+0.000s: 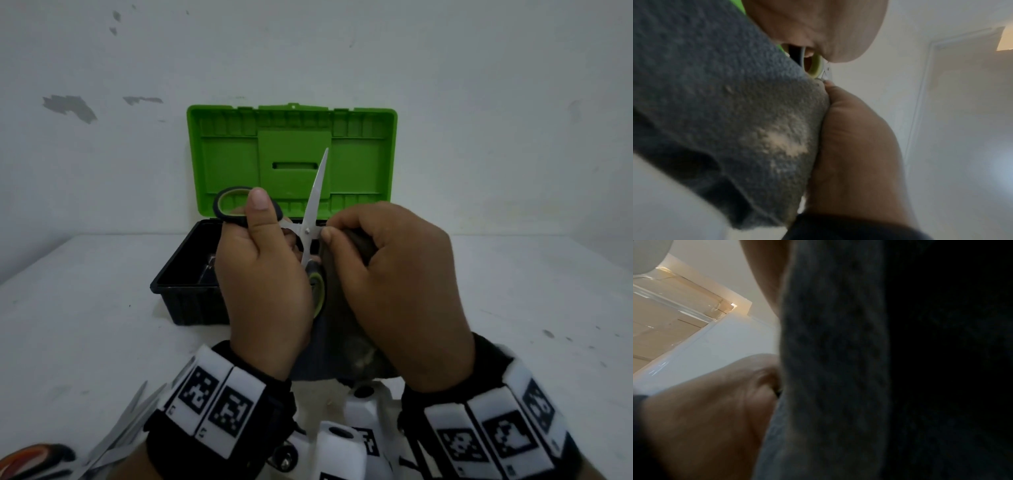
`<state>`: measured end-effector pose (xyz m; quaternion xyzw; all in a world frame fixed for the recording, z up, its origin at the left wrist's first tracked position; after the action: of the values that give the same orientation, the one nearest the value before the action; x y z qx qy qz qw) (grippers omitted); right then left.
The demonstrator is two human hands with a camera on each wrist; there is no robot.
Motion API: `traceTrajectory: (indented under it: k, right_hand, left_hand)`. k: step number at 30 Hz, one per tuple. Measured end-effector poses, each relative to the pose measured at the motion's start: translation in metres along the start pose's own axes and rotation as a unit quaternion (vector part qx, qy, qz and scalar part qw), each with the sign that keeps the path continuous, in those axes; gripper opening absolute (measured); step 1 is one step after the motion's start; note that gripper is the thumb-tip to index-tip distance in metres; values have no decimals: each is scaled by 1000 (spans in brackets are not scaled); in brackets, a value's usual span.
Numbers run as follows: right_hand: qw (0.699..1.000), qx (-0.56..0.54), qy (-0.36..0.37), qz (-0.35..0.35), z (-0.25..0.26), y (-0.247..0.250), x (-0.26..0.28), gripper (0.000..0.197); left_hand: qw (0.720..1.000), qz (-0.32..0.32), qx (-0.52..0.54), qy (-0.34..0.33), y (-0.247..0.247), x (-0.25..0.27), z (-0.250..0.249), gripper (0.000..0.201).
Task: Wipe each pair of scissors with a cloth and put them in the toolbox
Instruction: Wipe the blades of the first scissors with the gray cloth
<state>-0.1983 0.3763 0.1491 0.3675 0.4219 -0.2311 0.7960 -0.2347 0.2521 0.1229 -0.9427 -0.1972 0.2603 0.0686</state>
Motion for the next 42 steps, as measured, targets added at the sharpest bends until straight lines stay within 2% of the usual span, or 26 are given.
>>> traceTrajectory:
  k: [4,8,13,17,20,24,28,35,42]
  right_hand:
    - [1000,-2,15,12,8,-5,4,3]
    - [1000,3,-11,8,-3,0,0,5]
    - [989,-94,-105,-30,-34,20,-15,6]
    - [973,-171,-157,6,-40,17,-17,24]
    - [987,-120,-104,2,-25,5,-10,19]
    - [997,-70,-25,-31,-12,-3,0,13]
    - [999,-30,37,-14,-7,-11,5,19]
    - [997,31,64,-7,-11,-15,6,20]
    - [998,9,56,-19,-11,-14,4,18]
  left_hand:
    - [1000,-1,-6,-4,2,-1,1,42]
    - [1000,-11,6,2,3,-2,1,43]
    - [996,-50,65,33,12,-16,0,39]
    - [994,-55,84,43,12,-17,2,39]
    - [995,-48,77,41,9,-11,5,39]
    - [999,-46,26,3,7,-5,4,40]
    - [998,-54,44,7,8,-3,5,38]
    - [997,-62,37,23,7,-2,11,42]
    - [997,-70,20,-18,7,-1,5,41]
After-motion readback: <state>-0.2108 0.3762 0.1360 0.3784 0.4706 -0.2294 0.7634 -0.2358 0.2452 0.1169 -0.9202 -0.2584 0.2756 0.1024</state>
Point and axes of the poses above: each hand's wrist, its own x-axis away from the middle knuckle, its own y-axis out of the back of the hand, z = x × y, the point moved 5 cm from there along -x, towards the middle knuckle, and after that the axes turned 2 degrees about -x, right-handed, at the moved point
